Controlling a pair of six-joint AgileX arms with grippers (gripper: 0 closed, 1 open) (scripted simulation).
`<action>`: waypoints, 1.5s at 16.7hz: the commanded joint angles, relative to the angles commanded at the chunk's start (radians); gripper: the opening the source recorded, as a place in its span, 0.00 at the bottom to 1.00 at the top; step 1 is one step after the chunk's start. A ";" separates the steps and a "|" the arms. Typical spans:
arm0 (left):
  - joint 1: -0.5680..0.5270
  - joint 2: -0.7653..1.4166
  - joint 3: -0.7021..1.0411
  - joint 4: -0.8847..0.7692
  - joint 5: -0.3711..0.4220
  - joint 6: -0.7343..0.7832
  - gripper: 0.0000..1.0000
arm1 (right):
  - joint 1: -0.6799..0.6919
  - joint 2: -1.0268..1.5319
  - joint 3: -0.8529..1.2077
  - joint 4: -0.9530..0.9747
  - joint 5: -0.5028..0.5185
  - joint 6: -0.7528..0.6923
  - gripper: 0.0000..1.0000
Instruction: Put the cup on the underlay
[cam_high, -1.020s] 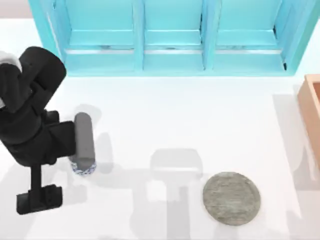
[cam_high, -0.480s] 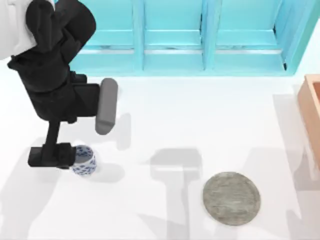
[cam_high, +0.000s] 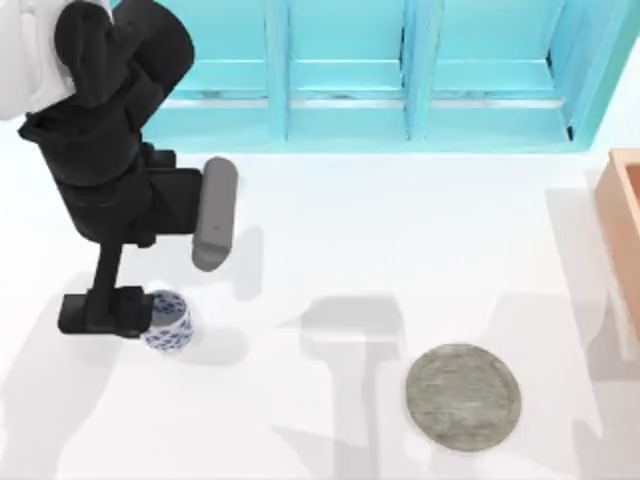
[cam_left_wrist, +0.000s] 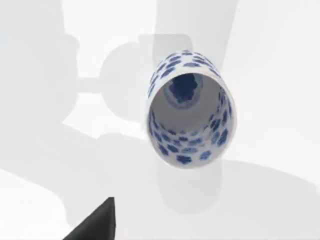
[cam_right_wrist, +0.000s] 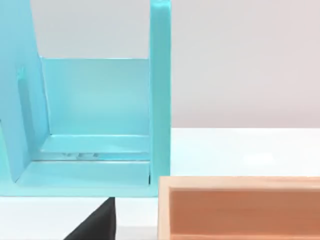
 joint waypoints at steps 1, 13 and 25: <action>-0.001 0.007 -0.019 0.023 0.000 0.001 1.00 | 0.000 0.000 0.000 0.000 0.000 0.000 1.00; 0.000 0.110 -0.265 0.375 0.000 0.005 1.00 | 0.000 0.000 0.000 0.000 0.000 0.000 1.00; 0.000 0.110 -0.265 0.375 0.000 0.005 0.17 | 0.000 0.000 0.000 0.000 0.000 0.000 1.00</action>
